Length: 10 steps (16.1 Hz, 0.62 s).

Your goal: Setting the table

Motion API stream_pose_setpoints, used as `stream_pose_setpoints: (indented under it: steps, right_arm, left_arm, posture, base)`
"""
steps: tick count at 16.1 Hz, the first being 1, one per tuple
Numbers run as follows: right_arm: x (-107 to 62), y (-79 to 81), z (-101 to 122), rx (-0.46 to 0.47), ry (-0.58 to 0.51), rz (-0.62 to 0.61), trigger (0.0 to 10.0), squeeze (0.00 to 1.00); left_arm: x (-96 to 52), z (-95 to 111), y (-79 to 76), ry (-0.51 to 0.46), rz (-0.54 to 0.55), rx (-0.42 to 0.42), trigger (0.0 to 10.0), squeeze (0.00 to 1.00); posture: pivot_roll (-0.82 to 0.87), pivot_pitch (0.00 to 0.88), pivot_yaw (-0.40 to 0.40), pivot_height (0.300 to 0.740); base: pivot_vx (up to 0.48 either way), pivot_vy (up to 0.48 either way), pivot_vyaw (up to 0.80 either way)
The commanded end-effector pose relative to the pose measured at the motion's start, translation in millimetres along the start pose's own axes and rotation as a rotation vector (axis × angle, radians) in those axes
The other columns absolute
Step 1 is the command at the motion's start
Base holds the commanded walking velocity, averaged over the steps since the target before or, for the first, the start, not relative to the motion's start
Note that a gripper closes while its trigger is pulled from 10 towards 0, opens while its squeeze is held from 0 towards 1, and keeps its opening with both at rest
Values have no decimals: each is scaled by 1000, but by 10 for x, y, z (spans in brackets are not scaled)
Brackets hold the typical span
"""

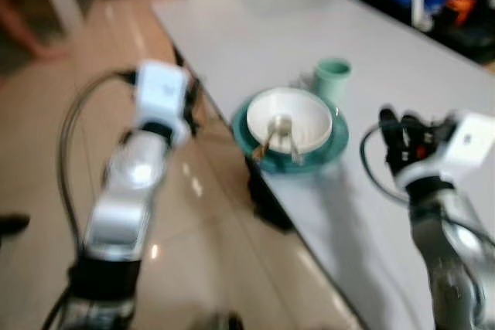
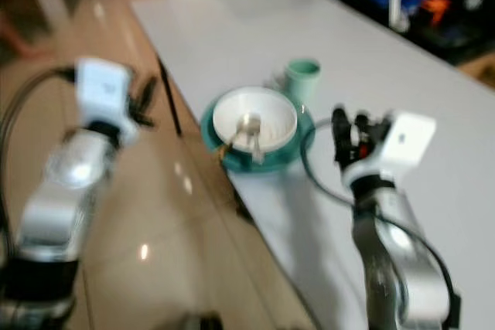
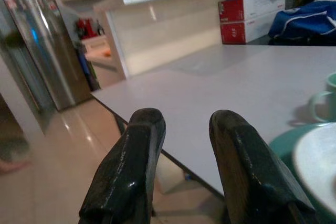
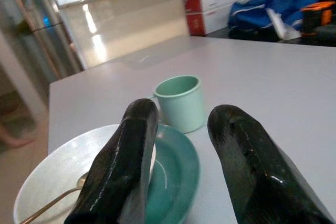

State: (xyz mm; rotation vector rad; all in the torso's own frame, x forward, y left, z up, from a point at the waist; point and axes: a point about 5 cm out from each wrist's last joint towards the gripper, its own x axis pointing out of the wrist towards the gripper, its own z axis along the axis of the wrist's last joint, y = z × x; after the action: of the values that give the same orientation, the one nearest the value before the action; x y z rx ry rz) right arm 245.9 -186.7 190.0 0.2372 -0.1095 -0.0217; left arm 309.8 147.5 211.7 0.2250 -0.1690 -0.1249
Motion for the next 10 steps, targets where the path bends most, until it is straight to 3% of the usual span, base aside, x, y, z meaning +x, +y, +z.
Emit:
stream_pose_setpoints:
  steps: [1, 10]
  right_arm:
    - [-8, -21, 28, -20, -19, -23, 10000, 0]
    - [62, 84, 48, -24, -42, 15, 10000, 0]
  left_arm:
    - [3, 24, -58, -14, -19, 7, 10000, 0]
    - [62, 26, -66, -4, -8, -26, 10000, 0]
  posture:
    - [-36, 22, 52, 740]
    - [-17, 19, 24, 740]
  base:
    - [0, 480, -800]
    - [0, 480, -800]
